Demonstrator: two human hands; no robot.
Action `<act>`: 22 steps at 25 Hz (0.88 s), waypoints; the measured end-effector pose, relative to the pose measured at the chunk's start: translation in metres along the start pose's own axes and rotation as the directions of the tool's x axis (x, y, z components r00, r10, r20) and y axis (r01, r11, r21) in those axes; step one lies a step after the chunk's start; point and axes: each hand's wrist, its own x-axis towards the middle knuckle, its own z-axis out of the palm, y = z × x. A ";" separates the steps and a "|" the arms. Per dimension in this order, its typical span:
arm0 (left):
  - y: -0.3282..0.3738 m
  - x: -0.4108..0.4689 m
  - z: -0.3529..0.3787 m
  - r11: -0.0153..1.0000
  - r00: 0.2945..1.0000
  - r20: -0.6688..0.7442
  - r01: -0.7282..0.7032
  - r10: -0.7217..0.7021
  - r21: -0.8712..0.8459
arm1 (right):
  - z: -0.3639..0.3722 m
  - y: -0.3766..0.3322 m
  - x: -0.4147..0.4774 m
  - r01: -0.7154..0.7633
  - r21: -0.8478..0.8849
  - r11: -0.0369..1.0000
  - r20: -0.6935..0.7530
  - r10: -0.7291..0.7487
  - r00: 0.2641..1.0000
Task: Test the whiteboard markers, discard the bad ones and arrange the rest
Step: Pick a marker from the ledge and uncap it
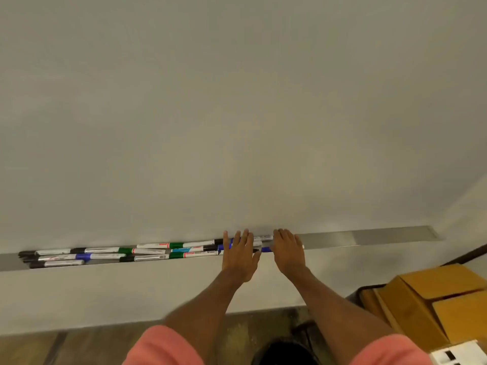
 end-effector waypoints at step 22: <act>0.013 0.019 0.019 0.996 0.998 -0.055 -0.038 0.033 -0.086 | 0.016 0.010 0.024 0.276 0.241 0.930 0.068 -0.300 0.951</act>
